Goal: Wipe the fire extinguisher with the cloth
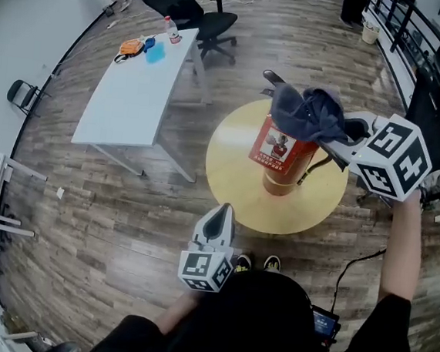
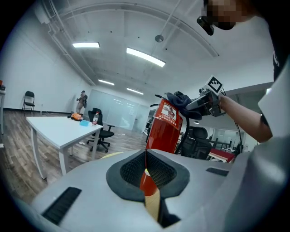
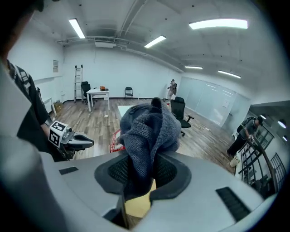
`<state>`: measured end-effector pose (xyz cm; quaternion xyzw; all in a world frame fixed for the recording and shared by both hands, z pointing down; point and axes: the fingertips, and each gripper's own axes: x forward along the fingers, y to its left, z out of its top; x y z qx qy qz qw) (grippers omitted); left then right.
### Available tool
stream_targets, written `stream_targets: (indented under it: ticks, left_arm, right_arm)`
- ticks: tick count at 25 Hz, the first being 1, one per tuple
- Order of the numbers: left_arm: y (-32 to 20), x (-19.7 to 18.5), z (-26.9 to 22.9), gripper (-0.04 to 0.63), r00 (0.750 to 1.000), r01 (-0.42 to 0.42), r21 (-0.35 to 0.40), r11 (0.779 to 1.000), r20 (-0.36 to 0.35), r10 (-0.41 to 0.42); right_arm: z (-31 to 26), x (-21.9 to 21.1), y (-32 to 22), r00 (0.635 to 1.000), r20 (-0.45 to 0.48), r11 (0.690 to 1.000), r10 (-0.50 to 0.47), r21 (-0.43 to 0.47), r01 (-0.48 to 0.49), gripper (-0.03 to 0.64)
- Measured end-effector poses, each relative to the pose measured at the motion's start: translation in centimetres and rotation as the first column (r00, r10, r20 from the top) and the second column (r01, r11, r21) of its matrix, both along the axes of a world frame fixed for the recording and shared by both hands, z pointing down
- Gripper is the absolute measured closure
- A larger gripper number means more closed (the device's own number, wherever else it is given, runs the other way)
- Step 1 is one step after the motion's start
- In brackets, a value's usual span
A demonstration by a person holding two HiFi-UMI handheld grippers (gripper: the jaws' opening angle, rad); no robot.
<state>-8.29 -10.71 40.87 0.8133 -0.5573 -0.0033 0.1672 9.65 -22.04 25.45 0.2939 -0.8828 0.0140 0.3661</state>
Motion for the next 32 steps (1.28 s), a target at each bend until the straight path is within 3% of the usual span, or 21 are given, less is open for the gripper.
stream_targets:
  ticks: [4, 8, 16, 19, 22, 24, 27, 29, 32]
  left_arm:
    - [-0.3, 1.5, 0.3, 0.572, 0.999, -0.033, -0.007, 0.999, 0.010, 0.033]
    - [-0.7, 2.4, -0.1, 0.572, 0.998, -0.053, -0.011, 0.999, 0.022, 0.053]
    - [-2.0, 3.8, 0.2, 0.572, 0.997, -0.074, -0.015, 0.997, 0.034, 0.075]
    - [-1.4, 4.1, 0.9, 0.572, 0.996, -0.079, -0.028, 0.996, 0.034, 0.080]
    - [-1.0, 3.8, 1.4, 0.572, 0.997, -0.071, -0.040, 0.997, 0.034, 0.073]
    - [-0.7, 3.3, 1.6, 0.571, 0.997, -0.070, -0.051, 0.996, 0.034, 0.072]
    - [-0.4, 1.9, 1.7, 0.572, 0.998, -0.051, -0.059, 0.997, 0.038, 0.053]
    - [0.1, 0.7, 1.6, 0.572, 0.998, -0.031, -0.060, 0.998, 0.044, 0.033]
    - [0.8, -1.4, 1.9, 0.572, 0.998, 0.012, -0.073, 0.997, 0.058, -0.008]
  right_arm:
    - [2.8, 2.9, 1.4, 0.998, -0.016, 0.997, 0.061, 0.037, -0.060, 0.508]
    - [6.9, 5.0, 1.5, 0.995, 0.032, 0.996, 0.091, 0.000, -0.091, 0.508]
    - [24.8, 4.3, -0.3, 0.967, 0.075, 0.955, 0.245, -0.193, -0.227, 0.508]
    - [29.5, 2.5, 0.6, 0.918, 0.172, 0.902, 0.356, -0.320, -0.290, 0.508]
    - [31.4, 1.6, 0.7, 0.823, 0.284, 0.846, 0.492, -0.382, -0.374, 0.508]
    - [33.2, 1.2, 1.4, 0.779, 0.289, 0.804, 0.556, -0.425, -0.416, 0.508]
    - [36.9, -0.1, 2.1, 0.758, 0.229, 0.761, 0.610, -0.436, -0.480, 0.508]
    - [39.3, -0.5, 2.1, 0.685, 0.223, 0.684, 0.693, -0.501, -0.529, 0.508]
    - [42.4, -2.0, 2.6, 0.583, 0.214, 0.566, 0.784, -0.633, -0.528, 0.508]
